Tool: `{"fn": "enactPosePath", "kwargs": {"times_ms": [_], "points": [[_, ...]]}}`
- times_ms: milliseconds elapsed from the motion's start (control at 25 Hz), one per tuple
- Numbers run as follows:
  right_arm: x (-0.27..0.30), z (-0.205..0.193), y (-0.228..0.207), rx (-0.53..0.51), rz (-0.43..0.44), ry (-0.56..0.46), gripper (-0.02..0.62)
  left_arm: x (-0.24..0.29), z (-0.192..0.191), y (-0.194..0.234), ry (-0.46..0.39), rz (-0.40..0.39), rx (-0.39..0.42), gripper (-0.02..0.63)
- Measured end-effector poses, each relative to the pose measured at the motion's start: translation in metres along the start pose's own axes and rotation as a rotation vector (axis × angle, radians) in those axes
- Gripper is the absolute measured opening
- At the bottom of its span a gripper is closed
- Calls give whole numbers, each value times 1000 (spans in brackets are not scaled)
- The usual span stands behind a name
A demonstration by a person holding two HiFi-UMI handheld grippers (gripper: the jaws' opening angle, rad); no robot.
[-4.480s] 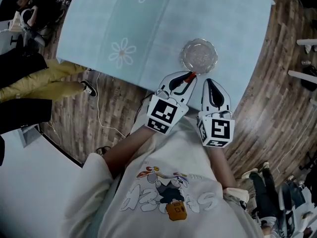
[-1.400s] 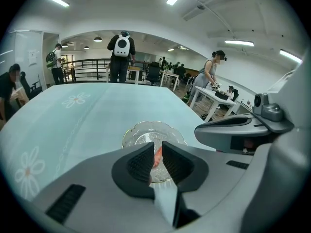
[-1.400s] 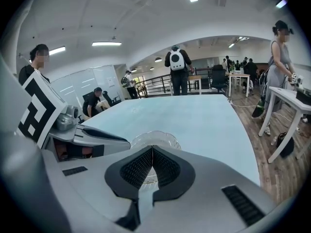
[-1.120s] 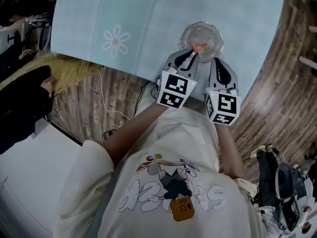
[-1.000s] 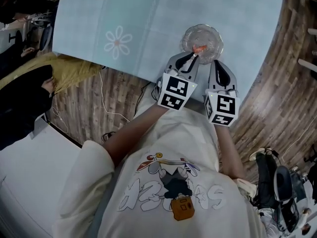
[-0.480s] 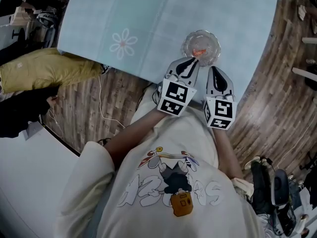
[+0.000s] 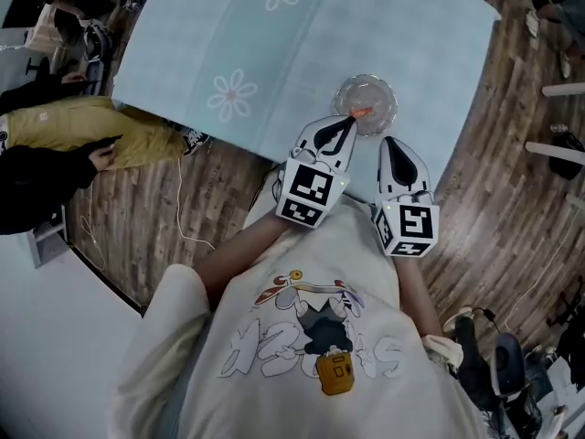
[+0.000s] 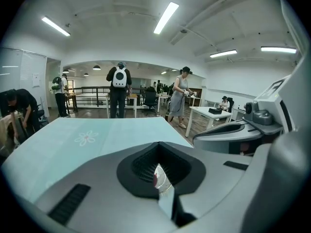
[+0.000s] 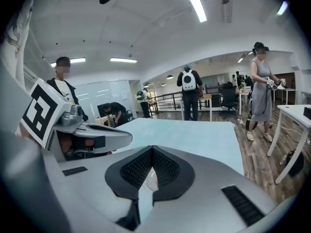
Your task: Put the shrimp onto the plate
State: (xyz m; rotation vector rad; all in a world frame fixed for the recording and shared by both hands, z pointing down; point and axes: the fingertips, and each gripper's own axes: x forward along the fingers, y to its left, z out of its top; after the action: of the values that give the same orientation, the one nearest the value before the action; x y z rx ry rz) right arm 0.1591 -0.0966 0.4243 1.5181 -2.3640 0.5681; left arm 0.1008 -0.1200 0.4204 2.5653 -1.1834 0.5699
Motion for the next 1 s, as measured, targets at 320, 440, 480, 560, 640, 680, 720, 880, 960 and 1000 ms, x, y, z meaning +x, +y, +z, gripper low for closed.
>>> {"fn": "enactPosePath", "kwargs": {"times_ms": [320,440,480,560,640,680,720,880,960,1000], "points": [[-37,53,29,-12,25,-111,23,-51,43,2,-115,-16,36,8],[-43,69,33,-10,29,-153,23,-60,59,6,-160,6,-6,8],[-44,73,34,-10,32,-165,23,-62,64,7,-176,17,-32,8],[-46,78,35,3,42,-190,23,-66,68,5,-202,24,-65,8],[-48,81,35,20,50,-213,23,-66,68,-3,-207,8,-44,8],[-48,82,37,13,50,-216,23,-67,68,-5,-205,0,-29,8],[-48,82,40,-8,48,-213,23,-68,68,-6,-202,-5,-22,8],[-44,79,57,-63,74,-194,23,-71,67,-7,-206,-9,-18,8],[-40,78,53,-50,79,-187,23,-69,68,-5,-218,-2,-27,8],[-39,78,50,-42,77,-183,23,-68,68,-4,-221,4,-37,8]]}}
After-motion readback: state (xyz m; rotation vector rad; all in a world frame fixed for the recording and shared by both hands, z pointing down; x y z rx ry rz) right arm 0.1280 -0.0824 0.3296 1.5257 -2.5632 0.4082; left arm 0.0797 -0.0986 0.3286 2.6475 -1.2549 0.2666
